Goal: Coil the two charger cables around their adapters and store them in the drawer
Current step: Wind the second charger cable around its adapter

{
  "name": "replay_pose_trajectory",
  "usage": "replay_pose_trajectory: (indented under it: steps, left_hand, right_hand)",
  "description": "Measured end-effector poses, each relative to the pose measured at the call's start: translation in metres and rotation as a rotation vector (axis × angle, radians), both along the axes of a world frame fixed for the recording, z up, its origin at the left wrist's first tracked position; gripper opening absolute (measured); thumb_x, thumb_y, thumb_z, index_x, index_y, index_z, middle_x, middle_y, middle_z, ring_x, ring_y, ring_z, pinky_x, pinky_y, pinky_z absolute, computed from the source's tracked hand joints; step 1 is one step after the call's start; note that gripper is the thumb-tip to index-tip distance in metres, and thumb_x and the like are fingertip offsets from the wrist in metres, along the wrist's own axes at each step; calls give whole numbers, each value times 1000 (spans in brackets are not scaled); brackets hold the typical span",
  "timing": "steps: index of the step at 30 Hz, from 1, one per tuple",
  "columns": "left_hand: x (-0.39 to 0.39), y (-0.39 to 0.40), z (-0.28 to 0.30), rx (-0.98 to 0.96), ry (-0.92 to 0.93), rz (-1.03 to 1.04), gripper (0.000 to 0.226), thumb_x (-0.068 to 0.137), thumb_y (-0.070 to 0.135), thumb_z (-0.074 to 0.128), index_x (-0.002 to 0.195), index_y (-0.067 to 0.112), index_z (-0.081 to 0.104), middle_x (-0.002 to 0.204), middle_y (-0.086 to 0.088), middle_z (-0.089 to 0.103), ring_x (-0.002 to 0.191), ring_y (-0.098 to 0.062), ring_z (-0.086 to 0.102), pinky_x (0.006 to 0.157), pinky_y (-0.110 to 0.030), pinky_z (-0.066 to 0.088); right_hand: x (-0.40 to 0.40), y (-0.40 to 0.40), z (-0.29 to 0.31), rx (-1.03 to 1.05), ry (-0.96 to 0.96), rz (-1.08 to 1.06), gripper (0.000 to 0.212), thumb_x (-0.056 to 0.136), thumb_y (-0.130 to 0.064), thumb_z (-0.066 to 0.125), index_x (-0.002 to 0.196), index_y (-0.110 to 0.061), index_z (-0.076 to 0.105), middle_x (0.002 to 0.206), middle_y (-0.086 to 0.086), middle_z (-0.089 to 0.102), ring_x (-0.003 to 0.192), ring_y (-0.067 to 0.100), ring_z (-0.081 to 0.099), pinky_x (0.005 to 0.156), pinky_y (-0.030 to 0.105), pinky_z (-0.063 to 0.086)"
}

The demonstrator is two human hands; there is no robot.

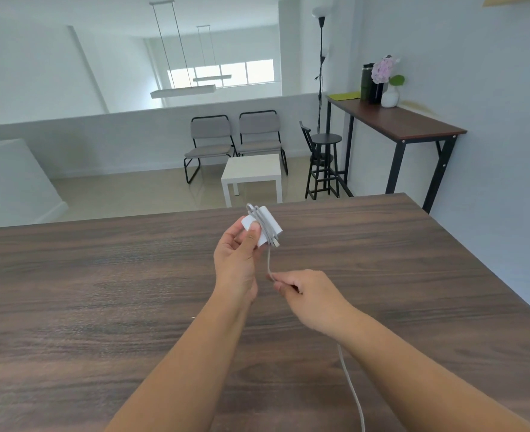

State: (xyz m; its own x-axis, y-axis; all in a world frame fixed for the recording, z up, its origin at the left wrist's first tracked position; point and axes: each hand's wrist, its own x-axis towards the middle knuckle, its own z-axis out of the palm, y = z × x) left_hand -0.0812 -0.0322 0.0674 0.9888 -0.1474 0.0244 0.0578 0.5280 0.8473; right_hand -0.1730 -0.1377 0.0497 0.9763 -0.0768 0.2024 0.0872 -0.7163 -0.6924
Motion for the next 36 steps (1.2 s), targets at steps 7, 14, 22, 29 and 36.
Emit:
replay_pose_trajectory:
  steps: [7, 14, 22, 29, 36]
  left_hand:
    - [6, 12, -18, 460, -296, 14, 35, 82, 17, 76, 115, 24, 66, 104, 2, 73, 96, -12, 68, 82, -26, 55]
    - [1, 21, -8, 733, -598, -157, 41, 87, 18, 71, 124, 32, 61, 107, 5, 63, 99, 2, 60, 79, -14, 50]
    - [-4, 26, -4, 692, -568, -349, 40, 93, 38, 56, 132, 42, 53, 108, 12, 50, 112, -23, 58, 91, -41, 55]
    - [-14, 20, 2, 458, -403, -324, 45, 94, 24, 60, 136, 35, 45, 120, 2, 56, 97, -11, 63, 77, -28, 55]
    - [-18, 3, -1, -132, 41, -274, 62, 74, 15, 77, 130, 2, 53, 118, -14, 64, 99, -20, 65, 81, -23, 56]
  right_hand:
    - [-3, -25, 46, -96, -14, -75, 20, 95, -33, 55, 88, -23, 71, 67, -12, 61, 63, 0, 52, 61, 20, 40]
    - [10, -50, 77, -195, -30, -46, 14, 89, -35, 64, 82, -27, 72, 66, -18, 60, 61, -3, 52, 61, 19, 38]
    - [23, -62, 68, 23, -177, 43, 6, 80, -30, 75, 76, -27, 72, 66, -15, 61, 61, 0, 53, 63, 17, 40]
    - [26, -61, 49, 294, -237, -5, 7, 79, -37, 74, 81, -30, 73, 91, -10, 72, 76, 7, 64, 75, 33, 51]
    - [26, -48, 38, 488, -355, -100, 5, 81, -27, 75, 79, -30, 73, 98, -12, 74, 97, 12, 67, 87, 52, 51]
